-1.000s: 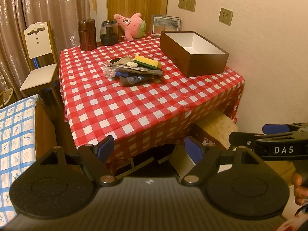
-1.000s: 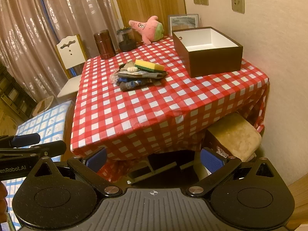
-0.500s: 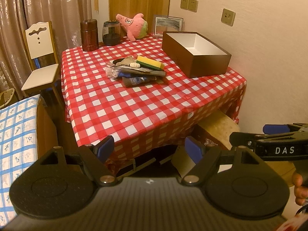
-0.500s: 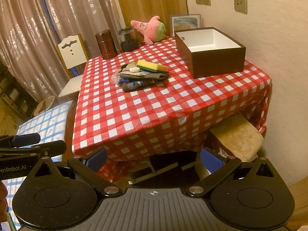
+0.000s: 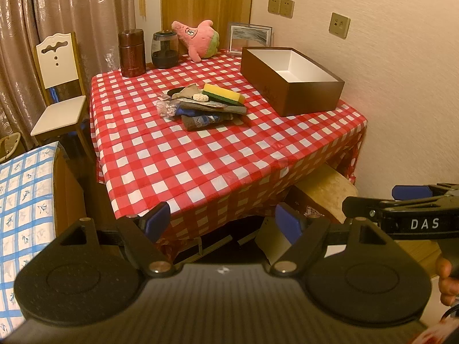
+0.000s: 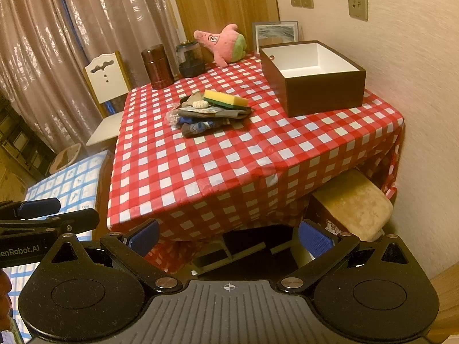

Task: Organize soft objects

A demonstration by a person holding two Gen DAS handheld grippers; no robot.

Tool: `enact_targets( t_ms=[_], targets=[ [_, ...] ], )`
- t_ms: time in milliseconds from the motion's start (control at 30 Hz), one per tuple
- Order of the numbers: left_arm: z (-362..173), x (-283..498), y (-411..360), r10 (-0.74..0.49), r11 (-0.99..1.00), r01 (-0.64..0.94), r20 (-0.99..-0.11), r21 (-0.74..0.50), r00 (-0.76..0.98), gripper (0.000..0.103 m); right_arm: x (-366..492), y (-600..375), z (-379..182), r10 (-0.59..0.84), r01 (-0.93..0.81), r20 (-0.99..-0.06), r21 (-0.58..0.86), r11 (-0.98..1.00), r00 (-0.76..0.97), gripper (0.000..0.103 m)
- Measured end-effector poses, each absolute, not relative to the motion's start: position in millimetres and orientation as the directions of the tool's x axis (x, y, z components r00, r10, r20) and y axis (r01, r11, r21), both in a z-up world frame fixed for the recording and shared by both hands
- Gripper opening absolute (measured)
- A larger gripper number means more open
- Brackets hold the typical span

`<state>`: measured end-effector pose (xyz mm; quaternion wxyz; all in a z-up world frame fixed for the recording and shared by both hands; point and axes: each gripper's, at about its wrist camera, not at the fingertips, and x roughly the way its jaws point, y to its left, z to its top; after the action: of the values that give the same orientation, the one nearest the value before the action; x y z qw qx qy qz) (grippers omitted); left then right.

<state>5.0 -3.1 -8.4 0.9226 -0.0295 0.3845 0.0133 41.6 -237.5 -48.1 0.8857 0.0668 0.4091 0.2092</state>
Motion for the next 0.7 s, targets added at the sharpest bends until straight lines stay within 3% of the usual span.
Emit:
enact_targets(
  t_ms=[700],
  targets=[
    [-9.3,5.7,-3.3,0.001,0.998,-0.046,-0.712,-0.044,0.702,0.079,46.5,-235.1,-49.2,0.425,-0.315,-0.698,0.29,0.904,0.577,0.103]
  ],
)
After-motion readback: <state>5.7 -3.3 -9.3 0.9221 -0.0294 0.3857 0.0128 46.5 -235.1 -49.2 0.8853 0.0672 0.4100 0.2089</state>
